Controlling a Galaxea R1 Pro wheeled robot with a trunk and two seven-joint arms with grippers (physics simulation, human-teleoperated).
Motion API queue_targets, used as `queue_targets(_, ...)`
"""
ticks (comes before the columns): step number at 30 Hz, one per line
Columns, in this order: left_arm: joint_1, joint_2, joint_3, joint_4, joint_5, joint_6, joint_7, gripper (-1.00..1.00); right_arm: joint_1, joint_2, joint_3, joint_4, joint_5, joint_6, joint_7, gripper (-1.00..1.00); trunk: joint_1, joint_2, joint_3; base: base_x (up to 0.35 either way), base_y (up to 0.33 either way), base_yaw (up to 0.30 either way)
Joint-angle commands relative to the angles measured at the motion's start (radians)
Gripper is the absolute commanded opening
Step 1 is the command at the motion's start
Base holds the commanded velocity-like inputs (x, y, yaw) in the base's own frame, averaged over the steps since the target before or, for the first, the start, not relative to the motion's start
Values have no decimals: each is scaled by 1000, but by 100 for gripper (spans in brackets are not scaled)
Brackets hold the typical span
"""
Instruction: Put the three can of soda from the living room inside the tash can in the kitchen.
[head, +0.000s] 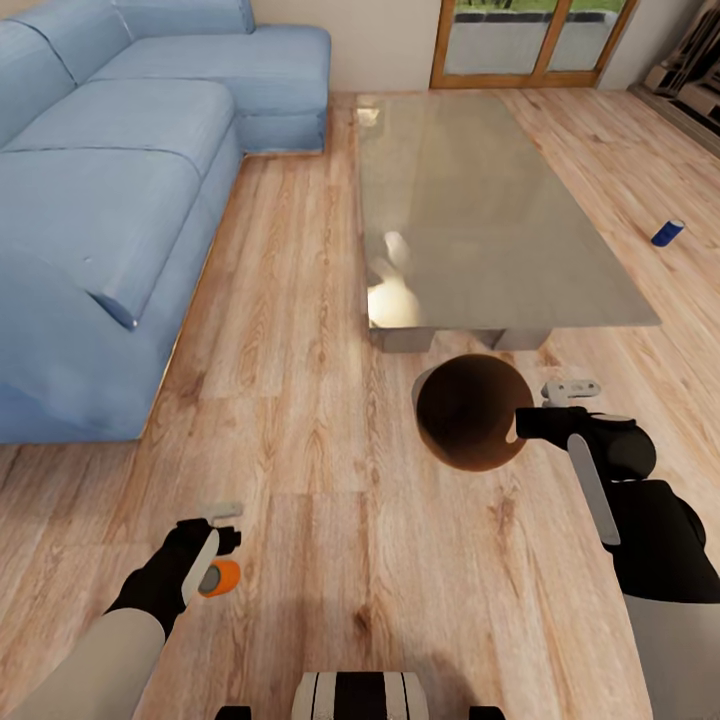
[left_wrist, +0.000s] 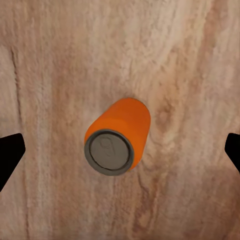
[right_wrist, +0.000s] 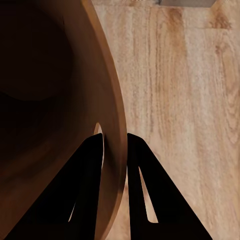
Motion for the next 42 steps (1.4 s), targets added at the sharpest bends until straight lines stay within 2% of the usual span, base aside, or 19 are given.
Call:
queue_targets(1,1,0,0,6,0,-1,2,100,-1,0,0,0,-12,0,5,-100,4,-7,-3,0,0,0)
queue_targets(3,3,0,0,24,2,-4,3,100,-2,1,-1,0,-12,0,5,-100,11,-21,-11,0,0,0)
queue_targets(9,5,1,0,46,4,-8,5,100,-8,6,-1,0,-12,0,5,-100,11,-21,-19,0,0,0)
queue_targets(42,7,1,0,50,10,-86,-14,100,-7,2,0,0,-12,0,5,-100,11,-21,-70,0,0,0)
